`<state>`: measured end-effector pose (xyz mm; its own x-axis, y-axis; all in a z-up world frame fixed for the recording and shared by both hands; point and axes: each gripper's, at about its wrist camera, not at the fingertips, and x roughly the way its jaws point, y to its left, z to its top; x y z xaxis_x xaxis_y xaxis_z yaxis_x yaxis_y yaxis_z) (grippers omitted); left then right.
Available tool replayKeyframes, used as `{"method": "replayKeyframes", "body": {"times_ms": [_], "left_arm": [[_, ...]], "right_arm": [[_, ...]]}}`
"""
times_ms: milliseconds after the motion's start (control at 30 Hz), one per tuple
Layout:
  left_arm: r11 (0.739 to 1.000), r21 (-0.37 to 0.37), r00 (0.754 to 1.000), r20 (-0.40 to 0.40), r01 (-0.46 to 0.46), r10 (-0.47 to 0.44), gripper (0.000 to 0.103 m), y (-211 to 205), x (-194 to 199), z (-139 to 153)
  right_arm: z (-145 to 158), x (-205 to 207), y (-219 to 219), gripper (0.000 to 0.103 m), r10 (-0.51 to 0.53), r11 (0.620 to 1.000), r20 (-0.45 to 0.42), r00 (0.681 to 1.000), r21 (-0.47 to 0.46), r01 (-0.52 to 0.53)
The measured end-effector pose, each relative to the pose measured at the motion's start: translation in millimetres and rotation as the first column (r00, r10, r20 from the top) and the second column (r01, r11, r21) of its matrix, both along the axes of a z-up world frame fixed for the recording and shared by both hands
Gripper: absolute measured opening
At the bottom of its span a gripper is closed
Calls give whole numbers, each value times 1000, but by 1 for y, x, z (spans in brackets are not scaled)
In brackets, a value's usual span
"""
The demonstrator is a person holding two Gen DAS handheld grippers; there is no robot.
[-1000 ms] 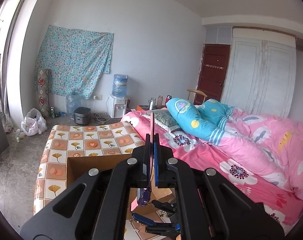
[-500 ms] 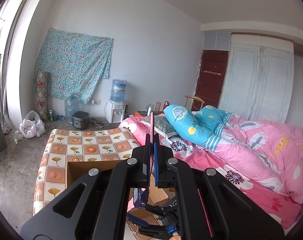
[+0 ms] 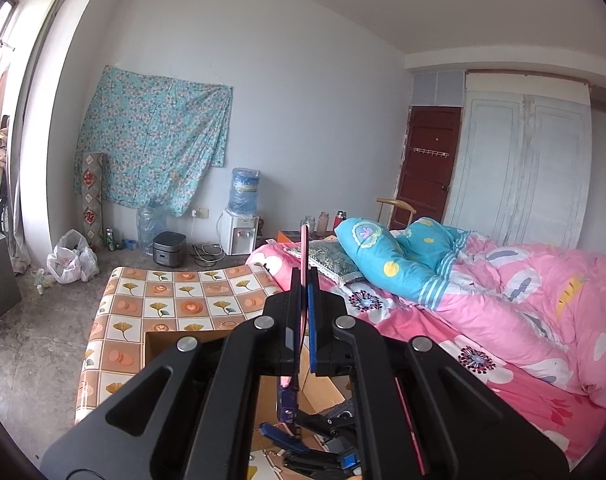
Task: Organize jewelry
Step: 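Lift the watch with the right tool while the left tool holds the pink item, then carry the purple smartwatch over the box with the right tool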
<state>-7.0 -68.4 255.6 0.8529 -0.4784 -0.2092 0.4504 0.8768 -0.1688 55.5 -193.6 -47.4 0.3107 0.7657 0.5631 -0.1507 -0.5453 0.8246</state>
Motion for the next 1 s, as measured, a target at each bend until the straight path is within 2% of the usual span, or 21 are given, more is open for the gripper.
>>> {"method": "replayKeyframes", "body": {"times_ms": [33,100,233,333,433,533,600,633,667,767,833,867,900,933,967,1000], "left_arm": [[1000,-1,1000,-1,-1,1,2,1,1,-1],[1000,-5,1000,-9,-2,2,2,3,4,-3],[1000,-4,1000,-26,-15,15,2,6,12,-11],[1000,-23,999,-46,-18,17,2,13,23,-18],[999,-42,997,-76,-24,21,2,20,41,-28],[997,-70,992,-126,-24,15,2,26,69,-43],[996,-78,986,-164,-33,19,2,29,94,-57],[996,-77,983,-183,-37,22,2,29,106,-64],[996,-80,978,-208,-49,32,2,30,121,-72],[995,-72,956,-289,-66,43,2,29,166,-97],[997,-37,940,-337,-68,51,2,23,193,-115],[997,-24,927,-370,-74,60,2,20,207,-125],[998,-19,905,-423,-62,48,2,17,225,-139],[998,-18,885,-464,-58,43,2,16,236,-151],[998,-13,853,-520,-59,44,2,14,250,-165],[998,-5,812,-582,-56,43,2,12,265,-180]], "right_arm": [[0,-1,-2,15,-13,1000,-4,1000,-16,13],[0,-2,-7,10,-32,999,-3,999,-38,31],[7,-1,-22,7,-96,983,10,995,-154,96],[18,3,-38,7,-160,945,41,986,-283,165],[34,13,-53,6,-215,868,81,973,-441,228],[55,30,-63,6,-241,734,126,962,-625,265],[69,47,-69,6,-243,618,156,957,-735,277],[77,57,-70,6,-240,549,179,954,-786,285],[83,69,-71,6,-226,491,194,954,-824,284],[90,106,-77,6,-197,363,187,962,-898,249],[93,131,-79,6,-174,263,179,968,-939,220],[95,144,-75,6,-158,213,178,971,-954,209],[95,159,-71,6,-137,138,180,974,-970,199],[96,165,-73,6,-122,93,179,976,-977,191],[95,179,-68,6,-97,27,176,980,-983,180],[93,186,-62,6,-80,-21,176,981,-984,175]]}}
